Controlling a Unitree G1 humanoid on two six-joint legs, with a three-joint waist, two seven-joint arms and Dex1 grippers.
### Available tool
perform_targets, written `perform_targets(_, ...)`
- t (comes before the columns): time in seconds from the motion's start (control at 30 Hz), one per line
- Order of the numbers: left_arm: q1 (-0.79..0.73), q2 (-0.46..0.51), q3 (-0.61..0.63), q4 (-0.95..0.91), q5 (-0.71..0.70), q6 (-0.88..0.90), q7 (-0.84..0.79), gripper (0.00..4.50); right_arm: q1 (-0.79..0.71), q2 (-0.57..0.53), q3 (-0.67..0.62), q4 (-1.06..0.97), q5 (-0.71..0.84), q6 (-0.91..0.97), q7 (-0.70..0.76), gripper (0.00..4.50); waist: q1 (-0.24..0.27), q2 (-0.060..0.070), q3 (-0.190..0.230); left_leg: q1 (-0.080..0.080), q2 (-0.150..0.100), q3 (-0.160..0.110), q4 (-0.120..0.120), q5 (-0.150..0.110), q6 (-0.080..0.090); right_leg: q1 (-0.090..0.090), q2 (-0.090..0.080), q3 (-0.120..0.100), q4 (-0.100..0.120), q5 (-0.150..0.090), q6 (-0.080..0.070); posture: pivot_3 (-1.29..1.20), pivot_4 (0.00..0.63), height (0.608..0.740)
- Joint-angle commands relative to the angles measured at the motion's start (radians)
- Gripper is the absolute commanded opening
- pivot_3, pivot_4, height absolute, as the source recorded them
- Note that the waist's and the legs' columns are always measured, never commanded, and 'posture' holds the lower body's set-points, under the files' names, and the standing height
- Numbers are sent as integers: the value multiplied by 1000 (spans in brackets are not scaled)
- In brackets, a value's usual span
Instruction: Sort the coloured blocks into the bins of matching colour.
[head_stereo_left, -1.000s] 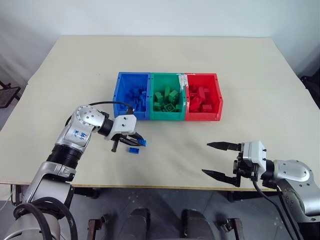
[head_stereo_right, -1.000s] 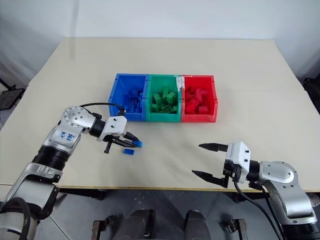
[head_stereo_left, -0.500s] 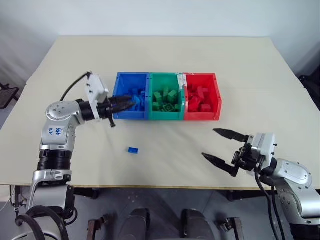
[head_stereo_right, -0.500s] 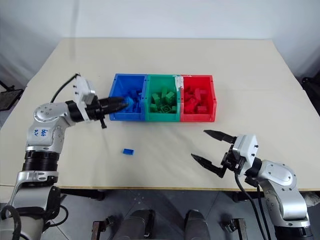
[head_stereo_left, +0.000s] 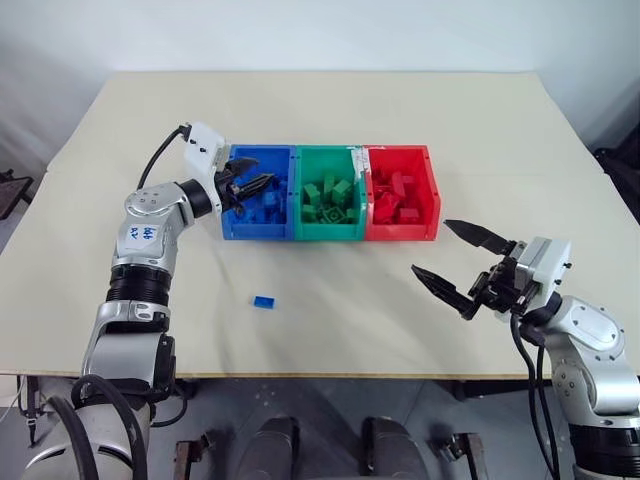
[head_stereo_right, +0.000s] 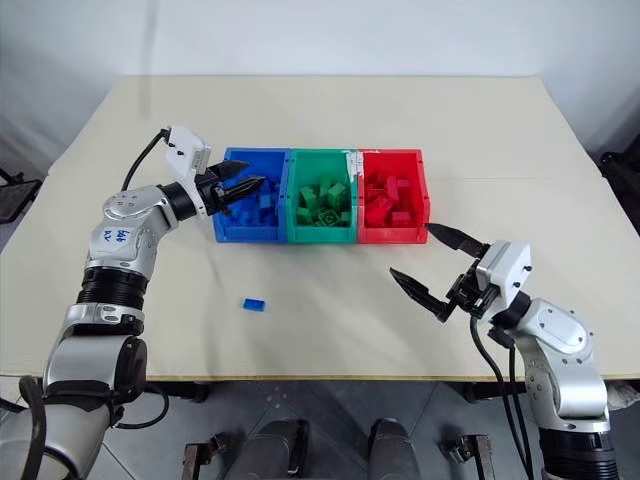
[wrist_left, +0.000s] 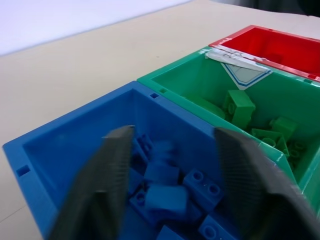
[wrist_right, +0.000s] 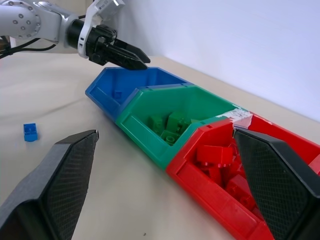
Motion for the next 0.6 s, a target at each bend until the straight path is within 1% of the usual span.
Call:
perform_targets(0.03, 67, 85, 49, -116, -47, -45, -93, 4066, -25, -24, 3, 5, 21, 1, 45, 4500, -11, 0, 0, 0, 0, 0, 0, 0, 0, 0, 0, 0, 0, 0, 0, 0, 150, 740)
perform_targets(0.07, 108, 114, 73, -145, -68, -53, -125, 4338, -35, -29, 13, 14, 21, 3, 64, 4500, -15, 0, 0, 1, 0, 0, -1, 0, 0, -1, 0, 1, 0, 0, 0, 0, 150, 740)
perform_targets(0.17, 208, 173, 137, -210, -135, -80, -202, 4338, -57, -44, 39, 38, 21, 7, 119, 4500, -26, 0, 0, 1, 1, 0, -3, 0, 0, -2, 0, 1, 0, 0, 0, 0, 150, 740)
perform_targets(0.2, 267, 205, 174, -228, -163, -112, -254, 4338, -68, -50, 54, 48, 16, 6, 143, 4500, -27, 0, 0, 1, 1, 0, -3, 0, 0, -2, 0, 0, 0, 0, 0, 0, 150, 740)
perform_targets(0.27, 348, 249, 248, -244, -213, -93, -283, 4338, -85, -57, 77, 65, 13, 8, 182, 4500, -28, 0, 0, 1, 2, 0, -3, 0, 0, -1, 0, 1, 0, 0, 0, 0, 150, 740)
perform_targets(0.33, 465, 319, 303, -219, -198, -121, -302, 4426, -111, -60, 104, 88, 7, 3, 219, 4500, -29, 0, 0, 1, 3, -1, -3, 0, 0, -1, 0, 1, -1, 0, -1, 0, 150, 740)
perform_targets(0.4, 586, 367, 348, -224, -189, -168, -331, 4426, -131, -62, 123, 107, 7, 5, 253, 4500, -29, 0, 0, 1, 3, 0, -4, 0, 0, -1, 0, 1, -1, 0, -1, 0, 150, 740)
perform_targets(0.47, 685, 386, 383, -256, -207, -195, -370, 4426, -142, -67, 134, 120, 8, 7, 283, 4500, -26, 0, 0, 2, 4, 0, -5, 0, 0, -1, -1, 1, -2, 0, -1, 0, 150, 740)
perform_targets(0.6, 875, 372, 466, -369, -248, -233, -394, 4426, -157, -74, 157, 139, 8, 17, 331, 4500, -2, 0, 0, 2, 5, -2, -4, 0, 0, 0, -2, 1, -2, 0, -1, 0, 150, 740)
